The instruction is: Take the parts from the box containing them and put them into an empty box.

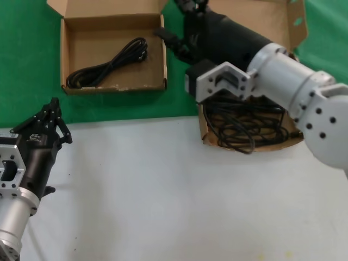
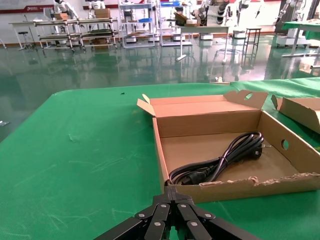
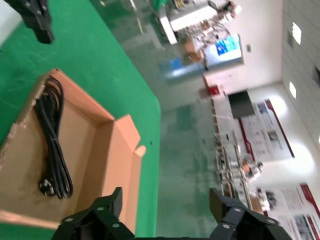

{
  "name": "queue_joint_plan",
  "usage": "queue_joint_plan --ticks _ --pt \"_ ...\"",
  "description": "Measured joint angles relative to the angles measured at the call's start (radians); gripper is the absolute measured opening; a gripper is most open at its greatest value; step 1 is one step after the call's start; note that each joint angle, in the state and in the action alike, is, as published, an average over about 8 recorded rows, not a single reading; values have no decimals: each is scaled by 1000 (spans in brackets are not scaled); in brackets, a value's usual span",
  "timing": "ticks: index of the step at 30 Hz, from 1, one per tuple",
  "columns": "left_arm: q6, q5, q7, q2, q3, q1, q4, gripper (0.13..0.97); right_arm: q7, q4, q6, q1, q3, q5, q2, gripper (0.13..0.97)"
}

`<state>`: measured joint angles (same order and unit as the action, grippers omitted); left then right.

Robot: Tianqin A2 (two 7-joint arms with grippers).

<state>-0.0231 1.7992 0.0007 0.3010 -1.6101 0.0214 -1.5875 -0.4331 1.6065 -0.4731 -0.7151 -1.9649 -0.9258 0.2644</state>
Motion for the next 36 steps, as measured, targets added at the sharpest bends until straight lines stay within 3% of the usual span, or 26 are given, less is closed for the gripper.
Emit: queue_joint_plan --ticks 12,16,24,28,36 --pt "0 0 0 0 0 0 0 145 43 94 60 152 84 -2 22 796" --pt "0 0 0 0 0 0 0 145 40 96 72 164 85 -13 29 796" --pt "0 0 0 0 0 0 0 167 44 95 77 171 88 -24 30 912" --pt "1 0 0 0 0 -1 0 179 55 92 89 187 97 -50 30 932" --pt "3 0 0 0 1 -3 -2 279 93 82 127 239 123 -131 30 964"
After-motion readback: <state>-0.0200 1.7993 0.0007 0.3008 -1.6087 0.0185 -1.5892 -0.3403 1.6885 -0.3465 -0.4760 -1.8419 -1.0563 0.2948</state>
